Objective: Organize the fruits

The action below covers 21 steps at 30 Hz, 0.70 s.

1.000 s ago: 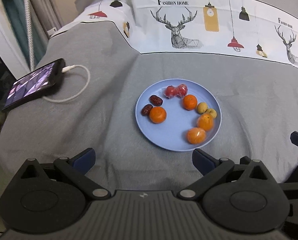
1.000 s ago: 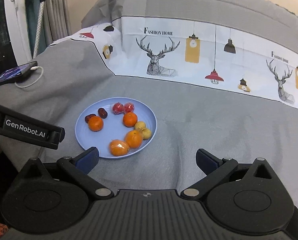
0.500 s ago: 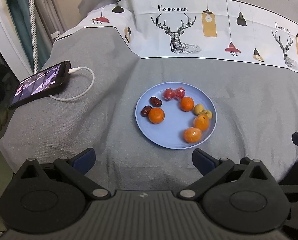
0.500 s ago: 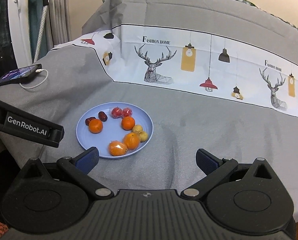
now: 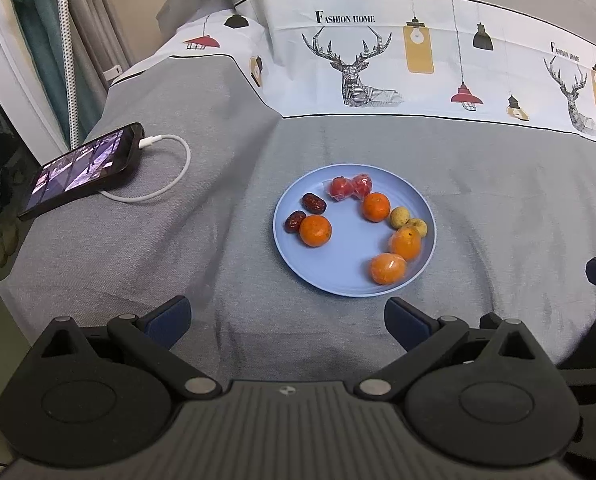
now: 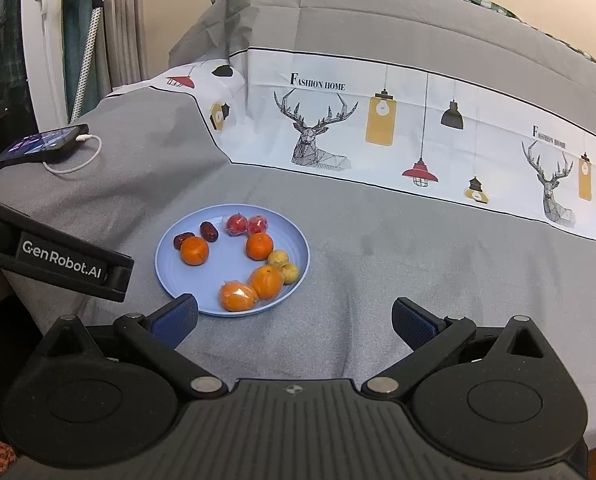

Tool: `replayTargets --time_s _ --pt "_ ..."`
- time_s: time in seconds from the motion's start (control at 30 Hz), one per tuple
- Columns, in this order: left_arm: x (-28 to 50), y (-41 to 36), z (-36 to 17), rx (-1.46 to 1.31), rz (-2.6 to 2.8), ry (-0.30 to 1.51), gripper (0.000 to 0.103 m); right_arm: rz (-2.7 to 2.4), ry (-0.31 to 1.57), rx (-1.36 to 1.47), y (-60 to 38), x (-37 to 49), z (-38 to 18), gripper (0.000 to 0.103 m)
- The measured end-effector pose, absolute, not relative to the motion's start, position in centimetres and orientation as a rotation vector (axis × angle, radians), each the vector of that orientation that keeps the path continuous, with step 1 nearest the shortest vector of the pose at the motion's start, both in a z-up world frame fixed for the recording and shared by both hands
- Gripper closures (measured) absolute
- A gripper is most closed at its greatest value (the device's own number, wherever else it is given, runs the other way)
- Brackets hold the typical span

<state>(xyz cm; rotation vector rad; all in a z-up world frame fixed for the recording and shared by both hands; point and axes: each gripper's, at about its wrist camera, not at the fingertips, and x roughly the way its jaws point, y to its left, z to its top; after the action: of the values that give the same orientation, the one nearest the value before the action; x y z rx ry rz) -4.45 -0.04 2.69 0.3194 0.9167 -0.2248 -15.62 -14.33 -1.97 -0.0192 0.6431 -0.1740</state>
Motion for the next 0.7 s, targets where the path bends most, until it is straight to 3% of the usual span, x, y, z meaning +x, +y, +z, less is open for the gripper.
replayTargets --time_s 0.7 --pt "-4.36 0.12 2.50 0.329 -0.214 0.914 0.000 -0.172 0.648 -0.020 -14.39 -15.56 -2.00 0.001"
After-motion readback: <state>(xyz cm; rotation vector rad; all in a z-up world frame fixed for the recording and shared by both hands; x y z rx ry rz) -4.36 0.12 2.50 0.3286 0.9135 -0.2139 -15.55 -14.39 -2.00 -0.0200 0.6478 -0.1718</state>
